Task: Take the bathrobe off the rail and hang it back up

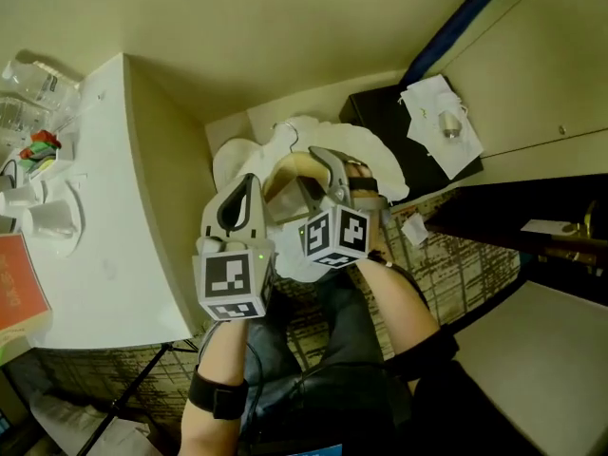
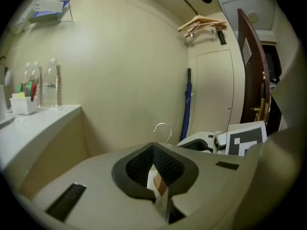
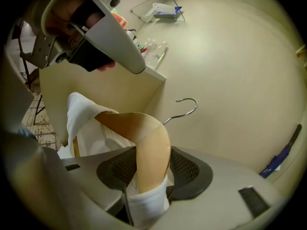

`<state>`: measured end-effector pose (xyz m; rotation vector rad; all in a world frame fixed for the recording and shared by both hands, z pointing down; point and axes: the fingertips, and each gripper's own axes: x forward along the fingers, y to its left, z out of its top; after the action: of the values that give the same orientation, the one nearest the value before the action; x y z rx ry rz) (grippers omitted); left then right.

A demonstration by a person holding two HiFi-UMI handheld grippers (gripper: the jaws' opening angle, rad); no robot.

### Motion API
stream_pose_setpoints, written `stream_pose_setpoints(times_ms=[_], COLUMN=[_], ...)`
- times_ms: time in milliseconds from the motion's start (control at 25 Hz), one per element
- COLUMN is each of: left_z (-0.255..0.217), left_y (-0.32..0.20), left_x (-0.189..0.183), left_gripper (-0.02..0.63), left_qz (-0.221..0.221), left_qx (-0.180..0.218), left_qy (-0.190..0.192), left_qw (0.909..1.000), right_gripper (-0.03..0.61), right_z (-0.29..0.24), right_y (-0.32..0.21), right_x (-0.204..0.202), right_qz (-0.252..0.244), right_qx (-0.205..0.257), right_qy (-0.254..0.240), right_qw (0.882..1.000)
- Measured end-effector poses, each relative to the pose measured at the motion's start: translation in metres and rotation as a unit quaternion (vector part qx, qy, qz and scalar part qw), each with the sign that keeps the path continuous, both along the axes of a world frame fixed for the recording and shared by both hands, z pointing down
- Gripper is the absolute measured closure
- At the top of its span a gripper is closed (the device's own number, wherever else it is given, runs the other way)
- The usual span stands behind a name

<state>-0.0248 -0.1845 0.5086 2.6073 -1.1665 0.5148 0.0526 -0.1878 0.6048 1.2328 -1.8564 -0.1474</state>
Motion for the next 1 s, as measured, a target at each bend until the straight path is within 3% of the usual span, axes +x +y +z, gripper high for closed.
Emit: stream_pose_setpoints(times_ms=[240,440,760,1000], left_z=[0.075,0.128,0.204,0.213], left_y=[0.004,0.010,0.021,0.026], left_x=[-0.001,0.001,-0.003,-0.001], left_gripper=[0.612,0.612,0.612,0.612], left_qz=[-0.022,-0.023,-0.011,-0.015], left_qx=[-0.041,-0.060,-0.082,-0.097], left_qy=[-0.009,-0.019,-0.042,-0.036], left_qw=[0.9989,0.9978,0.9957,0.9945], right_gripper=[0.370,0.370,0.361,0.345], right_z=[0.124,0.197,0.248,0.255], right_y=[0.009,0.002,-0.015,-0.016], right_x=[-0.003,0.001,-0.002,0.001], right_qz=[-0.001,0.011,0.004,0.009], right_qx=[-0.081,-0.133,-0.177,-0.185], right_qy=[-0.015,-0.038,-0.070,-0.066], right_qw=[0.997,0.990,0.982,0.980])
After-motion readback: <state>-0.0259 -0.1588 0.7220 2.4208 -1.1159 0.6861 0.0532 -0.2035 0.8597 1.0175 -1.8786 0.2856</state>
